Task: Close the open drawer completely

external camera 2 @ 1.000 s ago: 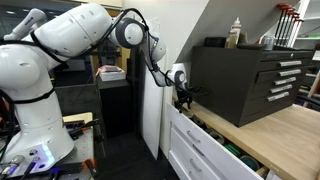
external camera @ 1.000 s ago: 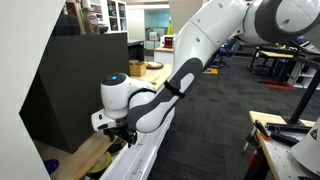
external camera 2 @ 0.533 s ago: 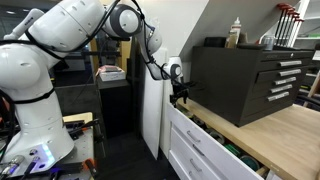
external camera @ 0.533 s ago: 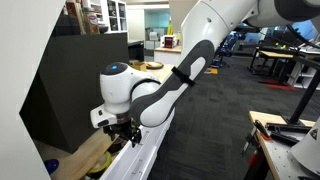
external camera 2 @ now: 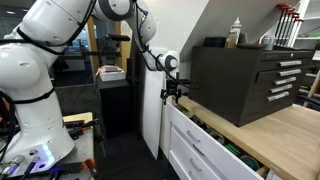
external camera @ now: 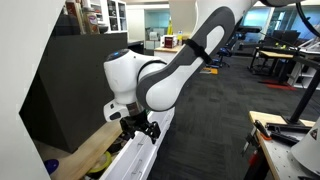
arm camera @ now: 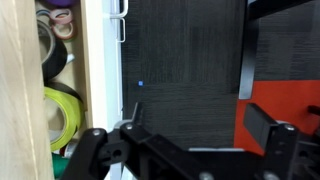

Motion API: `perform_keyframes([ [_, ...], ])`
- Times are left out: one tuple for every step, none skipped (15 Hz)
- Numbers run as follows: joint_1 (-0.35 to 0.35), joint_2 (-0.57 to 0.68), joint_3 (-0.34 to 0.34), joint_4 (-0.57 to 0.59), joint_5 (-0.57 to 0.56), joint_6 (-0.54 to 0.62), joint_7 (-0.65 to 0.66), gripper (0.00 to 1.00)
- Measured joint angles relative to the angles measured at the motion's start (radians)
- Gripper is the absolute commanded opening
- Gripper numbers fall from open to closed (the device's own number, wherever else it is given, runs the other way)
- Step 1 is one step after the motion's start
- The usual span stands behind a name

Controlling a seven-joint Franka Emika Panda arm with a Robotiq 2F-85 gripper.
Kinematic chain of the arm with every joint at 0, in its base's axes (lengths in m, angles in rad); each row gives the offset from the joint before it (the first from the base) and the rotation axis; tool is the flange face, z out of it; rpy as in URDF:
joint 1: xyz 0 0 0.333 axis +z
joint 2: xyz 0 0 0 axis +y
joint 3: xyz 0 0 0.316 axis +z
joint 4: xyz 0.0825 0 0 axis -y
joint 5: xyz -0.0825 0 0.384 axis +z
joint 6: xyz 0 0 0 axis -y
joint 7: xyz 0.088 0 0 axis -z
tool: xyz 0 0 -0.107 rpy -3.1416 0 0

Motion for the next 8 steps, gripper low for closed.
perform_keyframes([
  [-0.003,-0.007,-0.001,-0.003,0.013,-0.025,0.0,1.0],
  [-0.006,-0.01,-0.001,-0.005,0.024,-0.044,0.0,1.0],
  [-0.011,-0.012,-0.002,-0.005,0.034,-0.06,0.001,1.0],
  [-0.015,-0.012,-0.002,-0.005,0.04,-0.072,0.003,1.0],
  [-0.019,-0.012,-0.004,-0.006,0.043,-0.082,0.007,1.0],
  [-0.022,-0.012,-0.006,-0.006,0.043,-0.088,0.013,1.0],
  [-0.022,-0.013,-0.009,-0.006,0.043,-0.09,0.025,1.0],
  [-0.022,-0.013,-0.012,-0.006,0.043,-0.09,0.034,1.0],
])
